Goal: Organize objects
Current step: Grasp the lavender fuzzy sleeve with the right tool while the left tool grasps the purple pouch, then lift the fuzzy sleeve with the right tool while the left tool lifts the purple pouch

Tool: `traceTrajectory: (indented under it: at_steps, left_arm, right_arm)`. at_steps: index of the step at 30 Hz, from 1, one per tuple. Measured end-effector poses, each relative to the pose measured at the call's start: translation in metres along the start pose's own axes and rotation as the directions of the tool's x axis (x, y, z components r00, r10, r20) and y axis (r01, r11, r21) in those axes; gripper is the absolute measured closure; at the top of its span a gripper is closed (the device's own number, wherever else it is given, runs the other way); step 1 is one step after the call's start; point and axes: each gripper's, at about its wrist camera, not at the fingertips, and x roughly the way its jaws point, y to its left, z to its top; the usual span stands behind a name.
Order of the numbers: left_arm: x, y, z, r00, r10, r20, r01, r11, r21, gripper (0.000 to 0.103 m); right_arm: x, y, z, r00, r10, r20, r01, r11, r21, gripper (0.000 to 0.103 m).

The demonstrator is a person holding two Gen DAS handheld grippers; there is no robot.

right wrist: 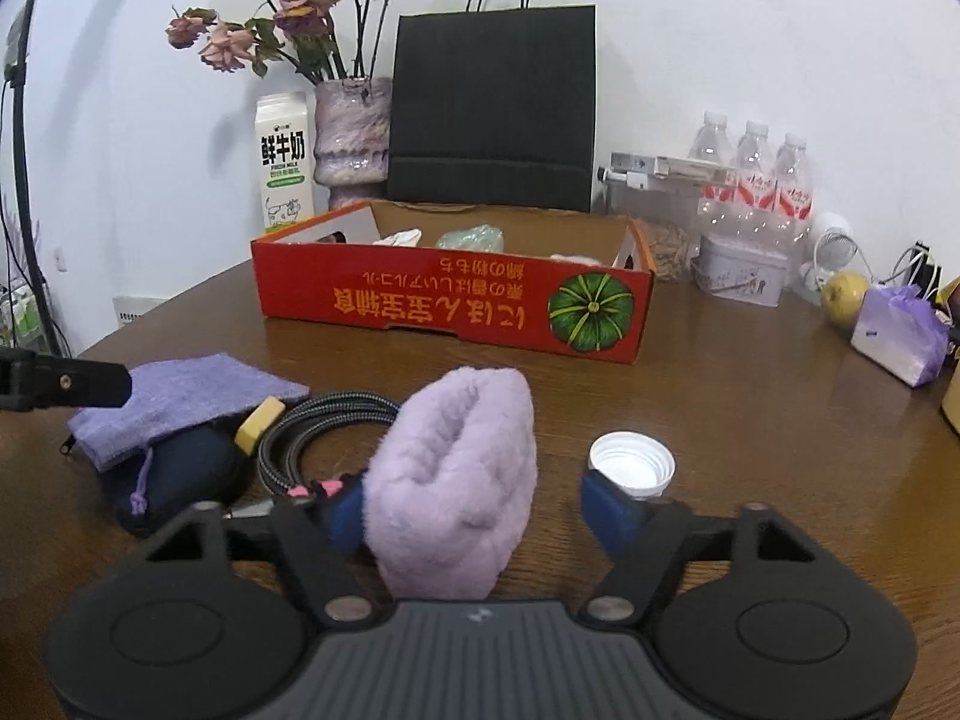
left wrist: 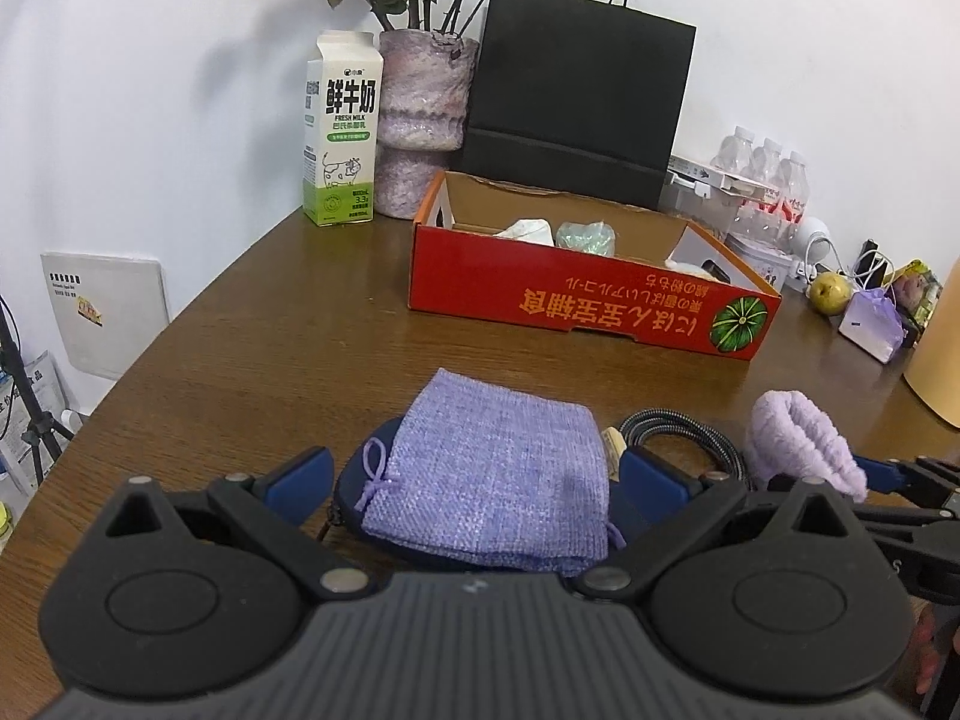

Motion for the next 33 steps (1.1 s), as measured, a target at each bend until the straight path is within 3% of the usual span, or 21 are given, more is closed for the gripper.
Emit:
traceTrajectory:
  at_steps: [1, 3, 8, 16, 20, 28, 33]
  left_arm:
    - [0.001, 0.0, 0.0, 1.0, 0.002, -0.002, -0.002, 1.0, 0.001, 0.0]
    - [0.003, -0.001, 0.0, 1.0, 0.004, -0.011, -0.004, 1.0, 0.005, 0.0]
    - [0.013, -0.008, 0.002, 0.999, 0.007, -0.051, -0.005, 0.999, 0.045, 0.0]
    - [0.036, -0.021, 0.017, 0.994, 0.031, -0.109, -0.011, 0.983, 0.184, 0.0]
    - [0.051, -0.024, 0.018, 0.986, 0.013, -0.168, 0.023, 0.977, 0.212, 0.0]
    - [0.056, -0.016, 0.014, 0.992, -0.001, -0.128, 0.02, 0.989, 0.145, 0.0]
    - [0.049, -0.016, 0.011, 0.995, 0.01, -0.096, 0.004, 0.99, 0.139, 0.015]
  right_arm:
    - [0.0, 0.0, 0.0, 1.0, 0.005, 0.0, -0.005, 1.0, 0.001, 0.062]
    - [0.001, 0.0, 0.0, 1.0, 0.005, -0.004, -0.005, 1.0, 0.001, 0.073]
    - [0.002, -0.002, 0.0, 1.0, 0.012, -0.007, -0.012, 1.0, 0.014, 0.073]
    - [0.001, -0.002, 0.0, 1.0, 0.018, -0.005, -0.018, 1.0, 0.011, 0.073]
    - [0.002, -0.001, 0.0, 1.0, 0.02, -0.005, -0.02, 1.0, 0.01, 0.073]
    - [0.001, -0.001, 0.0, 1.0, 0.021, -0.006, -0.021, 1.0, 0.011, 0.073]
    - [0.001, -0.001, 0.0, 1.0, 0.024, -0.006, -0.024, 1.0, 0.009, 0.073]
